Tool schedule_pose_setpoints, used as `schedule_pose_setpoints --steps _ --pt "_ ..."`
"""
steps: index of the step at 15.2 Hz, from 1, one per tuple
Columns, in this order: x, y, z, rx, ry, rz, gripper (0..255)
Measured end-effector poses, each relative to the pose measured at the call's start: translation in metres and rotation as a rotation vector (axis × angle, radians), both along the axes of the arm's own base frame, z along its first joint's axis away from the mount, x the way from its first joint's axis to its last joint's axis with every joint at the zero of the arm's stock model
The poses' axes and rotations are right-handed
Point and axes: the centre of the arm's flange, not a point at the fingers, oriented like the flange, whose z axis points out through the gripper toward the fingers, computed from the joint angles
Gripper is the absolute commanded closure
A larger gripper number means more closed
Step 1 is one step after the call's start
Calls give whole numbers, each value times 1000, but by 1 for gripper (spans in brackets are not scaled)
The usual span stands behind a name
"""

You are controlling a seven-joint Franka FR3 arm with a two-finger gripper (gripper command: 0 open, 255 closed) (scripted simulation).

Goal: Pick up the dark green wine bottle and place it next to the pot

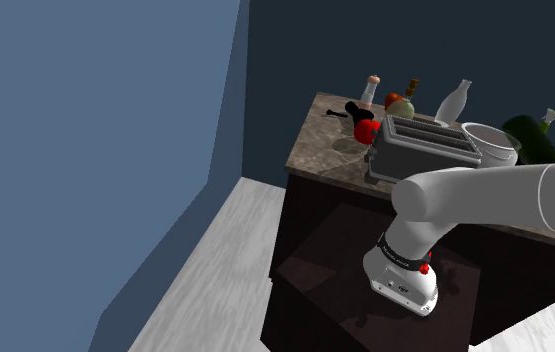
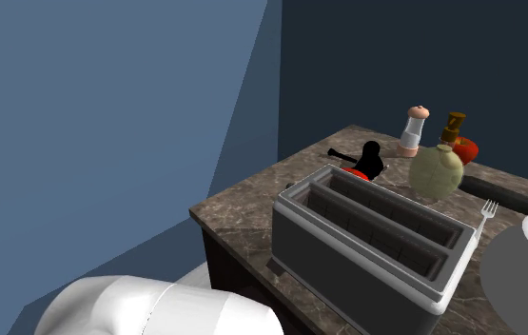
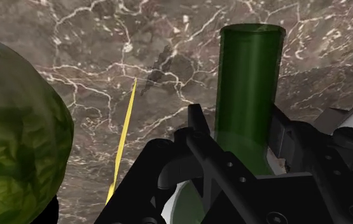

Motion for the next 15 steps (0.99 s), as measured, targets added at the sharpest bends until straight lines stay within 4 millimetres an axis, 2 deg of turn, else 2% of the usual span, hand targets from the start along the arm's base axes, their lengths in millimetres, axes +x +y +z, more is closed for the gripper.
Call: schedule_pose_setpoints --steps 15 --pt "0 0 -79 0 0 0 255"
